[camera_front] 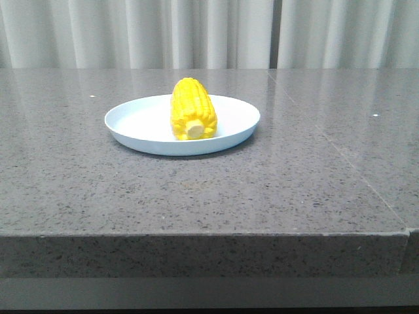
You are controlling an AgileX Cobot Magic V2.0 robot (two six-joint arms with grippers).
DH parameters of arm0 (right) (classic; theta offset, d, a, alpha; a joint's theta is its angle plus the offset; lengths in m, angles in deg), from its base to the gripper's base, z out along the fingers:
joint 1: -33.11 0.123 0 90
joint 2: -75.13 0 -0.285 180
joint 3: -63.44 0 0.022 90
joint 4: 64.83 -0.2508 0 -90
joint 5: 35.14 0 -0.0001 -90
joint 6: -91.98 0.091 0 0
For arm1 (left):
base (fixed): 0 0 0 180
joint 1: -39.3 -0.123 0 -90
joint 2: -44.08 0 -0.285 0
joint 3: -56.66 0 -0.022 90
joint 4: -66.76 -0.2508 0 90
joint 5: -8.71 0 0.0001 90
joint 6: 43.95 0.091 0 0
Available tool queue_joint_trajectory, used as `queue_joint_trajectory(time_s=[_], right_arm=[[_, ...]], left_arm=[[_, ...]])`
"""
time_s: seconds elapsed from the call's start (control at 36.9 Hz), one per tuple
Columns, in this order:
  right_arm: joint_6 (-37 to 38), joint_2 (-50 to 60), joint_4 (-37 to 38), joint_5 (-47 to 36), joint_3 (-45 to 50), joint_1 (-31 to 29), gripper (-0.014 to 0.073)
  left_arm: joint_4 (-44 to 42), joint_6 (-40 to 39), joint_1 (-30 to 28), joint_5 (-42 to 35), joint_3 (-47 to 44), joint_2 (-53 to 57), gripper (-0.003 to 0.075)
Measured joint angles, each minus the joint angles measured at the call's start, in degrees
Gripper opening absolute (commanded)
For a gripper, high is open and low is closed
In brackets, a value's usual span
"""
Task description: Place corn on plate with both arms
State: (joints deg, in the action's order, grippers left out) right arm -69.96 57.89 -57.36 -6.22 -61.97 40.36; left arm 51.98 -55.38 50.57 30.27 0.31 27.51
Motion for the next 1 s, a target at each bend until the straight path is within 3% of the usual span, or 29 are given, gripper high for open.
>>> queue_joint_trajectory(time_s=[0.65,0.87,1.0], right_arm=[[0.0,0.0,0.0,0.0,0.0,0.0,-0.0071],[0.0,0.0,0.1,0.0,0.0,0.0,-0.0071],[0.0,0.0,0.1,0.0,0.0,0.0,-0.0071]], left_arm=[[0.3,0.3,-0.3,-3.2,-2.6,1.5,-0.002],[12.3,10.3,-4.8,-7.0,-10.2,8.1,-0.002],[16.2,11.9,-8.6,-10.8,-14.9,9.1,-0.002]])
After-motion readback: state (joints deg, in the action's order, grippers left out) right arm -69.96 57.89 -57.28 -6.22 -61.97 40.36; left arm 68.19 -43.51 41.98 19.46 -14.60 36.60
